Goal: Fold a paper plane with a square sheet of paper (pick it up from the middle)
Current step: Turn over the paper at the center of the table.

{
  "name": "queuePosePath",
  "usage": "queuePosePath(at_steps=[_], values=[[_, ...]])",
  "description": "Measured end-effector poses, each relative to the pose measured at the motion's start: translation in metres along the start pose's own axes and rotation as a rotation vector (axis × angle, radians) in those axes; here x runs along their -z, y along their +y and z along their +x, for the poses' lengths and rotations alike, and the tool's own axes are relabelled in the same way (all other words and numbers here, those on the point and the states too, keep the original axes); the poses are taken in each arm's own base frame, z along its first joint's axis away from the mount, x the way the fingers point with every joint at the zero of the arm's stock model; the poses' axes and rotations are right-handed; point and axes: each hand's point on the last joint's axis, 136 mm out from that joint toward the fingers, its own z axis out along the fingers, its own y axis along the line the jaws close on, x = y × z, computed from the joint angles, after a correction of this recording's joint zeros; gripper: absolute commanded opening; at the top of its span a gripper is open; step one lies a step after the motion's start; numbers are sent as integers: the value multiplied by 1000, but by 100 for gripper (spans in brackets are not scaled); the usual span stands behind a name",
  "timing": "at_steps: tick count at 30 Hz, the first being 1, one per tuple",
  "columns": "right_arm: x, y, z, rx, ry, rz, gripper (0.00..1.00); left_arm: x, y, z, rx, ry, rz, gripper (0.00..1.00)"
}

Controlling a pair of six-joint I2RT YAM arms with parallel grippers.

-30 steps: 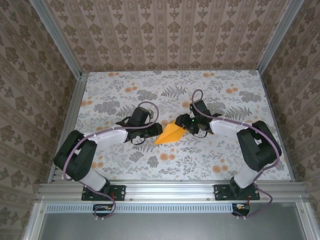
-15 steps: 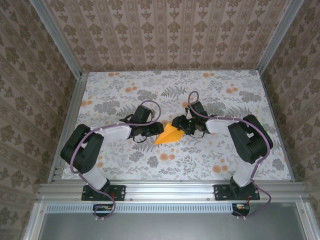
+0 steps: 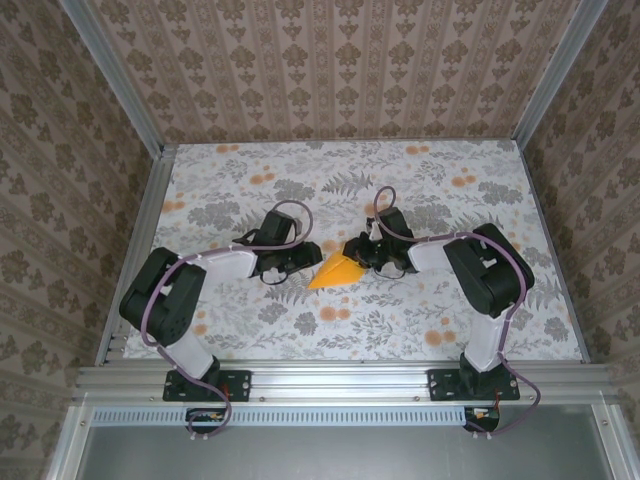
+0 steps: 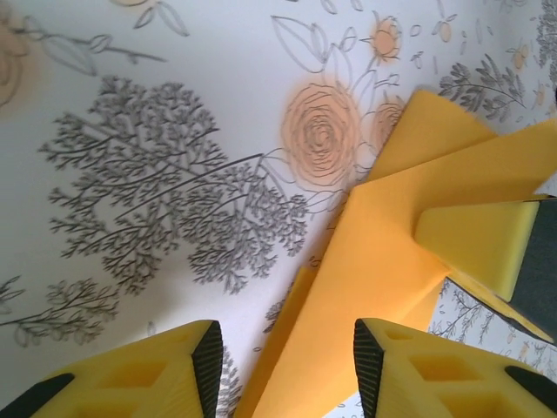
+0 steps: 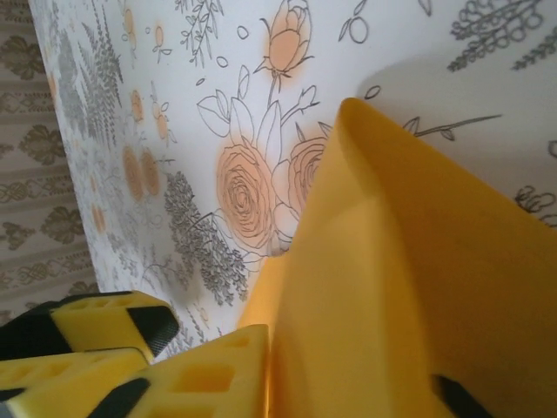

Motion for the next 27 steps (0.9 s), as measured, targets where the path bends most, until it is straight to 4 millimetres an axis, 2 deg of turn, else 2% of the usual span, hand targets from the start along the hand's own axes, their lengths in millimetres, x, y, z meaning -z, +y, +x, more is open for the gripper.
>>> queuePosePath(at_steps=[6, 11, 16, 18, 23, 27], values=[[6, 22, -2, 40, 9, -82, 6, 22, 10, -4, 34, -39, 10, 63], [31, 61, -6, 125, 29, -229, 6, 56, 3, -15, 35, -117, 65, 76], [51, 84, -14, 169, 49, -367, 7, 84, -20, -20, -6, -170, 167, 93], [57, 91, -16, 180, 53, -404, 7, 92, -32, -21, -26, -178, 220, 96], [73, 113, -15, 196, 70, -491, 8, 101, -58, -19, -61, -173, 345, 99], [84, 131, -14, 201, 81, -563, 8, 104, -78, -15, -89, -152, 434, 97]])
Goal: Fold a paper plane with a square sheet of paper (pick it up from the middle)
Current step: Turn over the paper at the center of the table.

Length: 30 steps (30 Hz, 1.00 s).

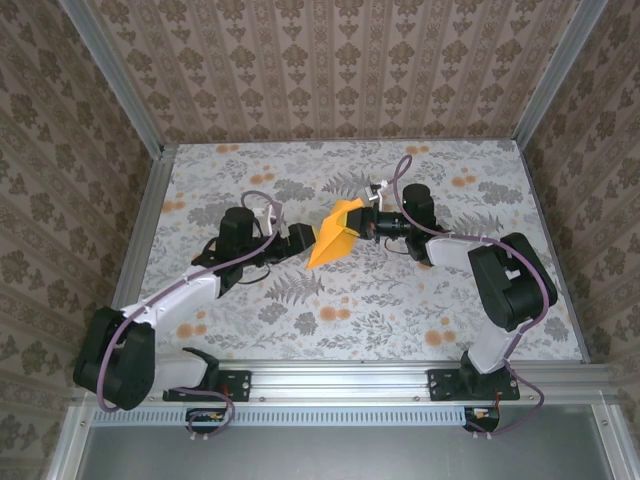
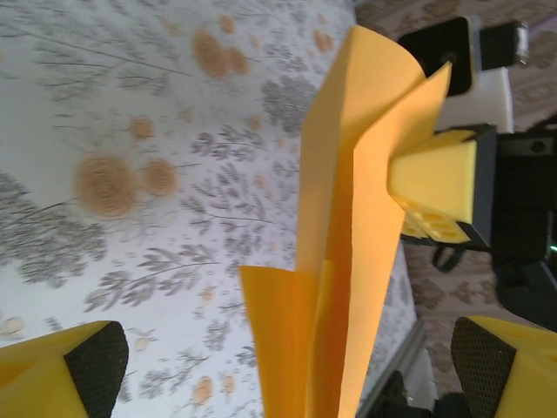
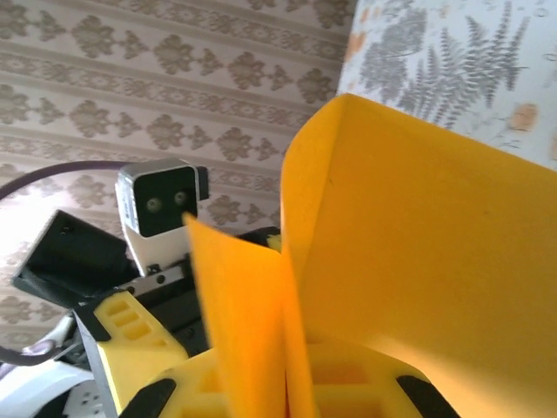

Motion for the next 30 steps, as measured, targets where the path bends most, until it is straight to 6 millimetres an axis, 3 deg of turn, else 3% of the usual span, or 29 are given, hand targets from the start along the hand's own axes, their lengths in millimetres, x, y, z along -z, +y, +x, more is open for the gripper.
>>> queuePosePath(at_steps=[3, 9, 16, 23, 30], values=[[0, 16, -1, 1, 6, -57, 8, -6, -9, 5, 2, 26, 48, 90], [1, 40, -2, 10, 21, -147, 8, -17, -22, 7, 12, 49, 124, 64], [0, 41, 0, -10, 34, -163, 8, -18, -35, -1, -5, 22, 179, 57], [-3, 28, 0, -39, 39, -148, 8, -14, -46, -7, -35, -7, 209, 51], [-4, 24, 1, -49, 41, -143, 8, -11, -52, -10, -39, -24, 226, 34]])
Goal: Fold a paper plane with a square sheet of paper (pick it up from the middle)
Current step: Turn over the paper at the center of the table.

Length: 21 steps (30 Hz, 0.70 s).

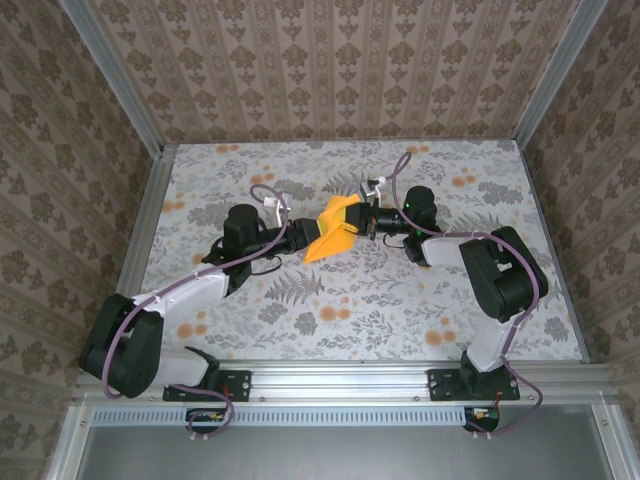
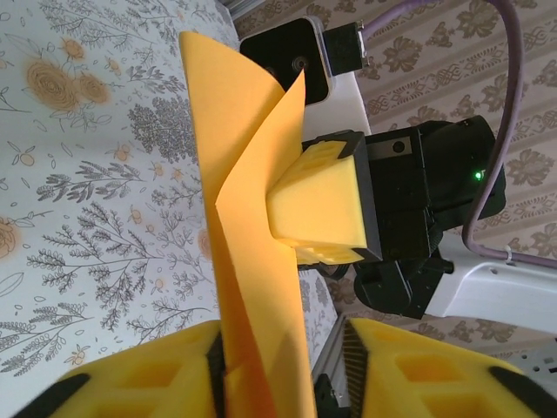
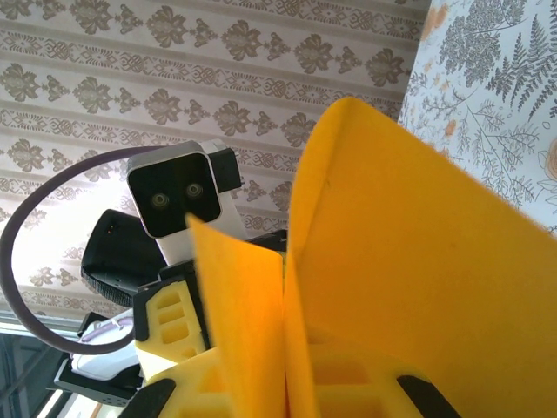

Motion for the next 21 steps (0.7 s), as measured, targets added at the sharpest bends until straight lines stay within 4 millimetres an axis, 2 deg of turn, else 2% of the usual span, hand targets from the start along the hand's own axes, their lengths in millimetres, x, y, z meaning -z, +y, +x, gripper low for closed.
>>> queuePosePath(at_steps=[5, 9, 15, 21], values=[[0, -1, 0, 0, 0, 2, 10, 0, 0, -1, 7, -4, -2, 18], [1, -5, 0, -5, 0, 17, 16, 1, 2, -4, 14, -12, -6, 9], [16, -16, -1, -5, -22, 104, 41, 4, 13, -4, 15, -16, -47, 6], [47, -10, -5, 103, -122, 304, 64, 16, 44, 6, -8, 4, -228, 5]])
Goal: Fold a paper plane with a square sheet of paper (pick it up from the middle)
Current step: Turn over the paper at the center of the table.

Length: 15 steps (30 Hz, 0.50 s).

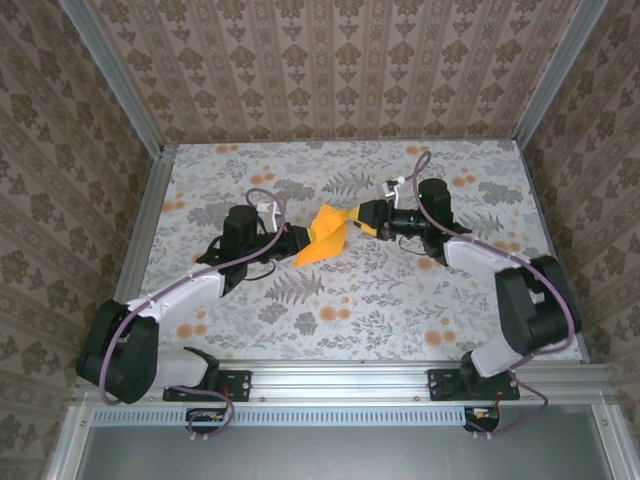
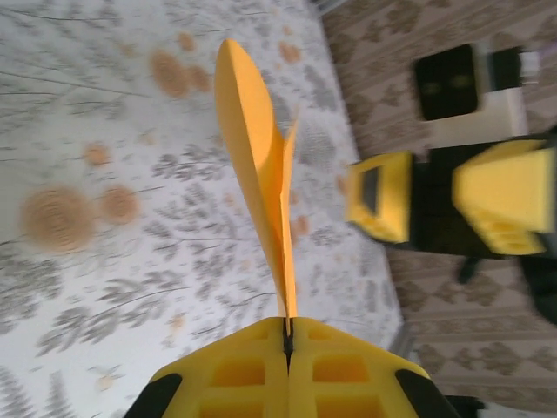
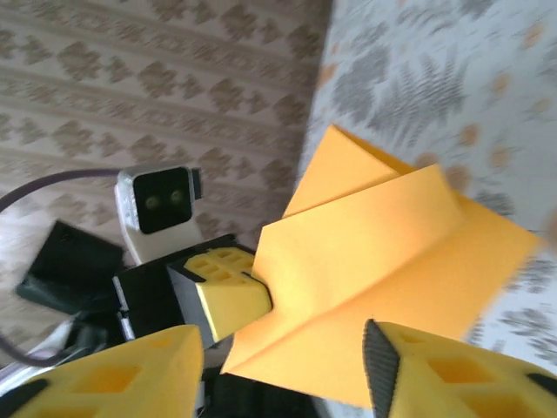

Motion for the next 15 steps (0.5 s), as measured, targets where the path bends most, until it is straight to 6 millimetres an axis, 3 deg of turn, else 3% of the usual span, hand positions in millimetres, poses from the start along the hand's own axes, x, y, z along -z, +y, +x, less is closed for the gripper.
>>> queuePosePath(at_steps=[7, 15], values=[[42, -17, -8, 146, -150, 327, 77, 26, 23, -18, -128, -12, -351, 5], [71, -46, -12, 175, -240, 548, 79, 54, 53, -29, -366, 70, -922, 5]])
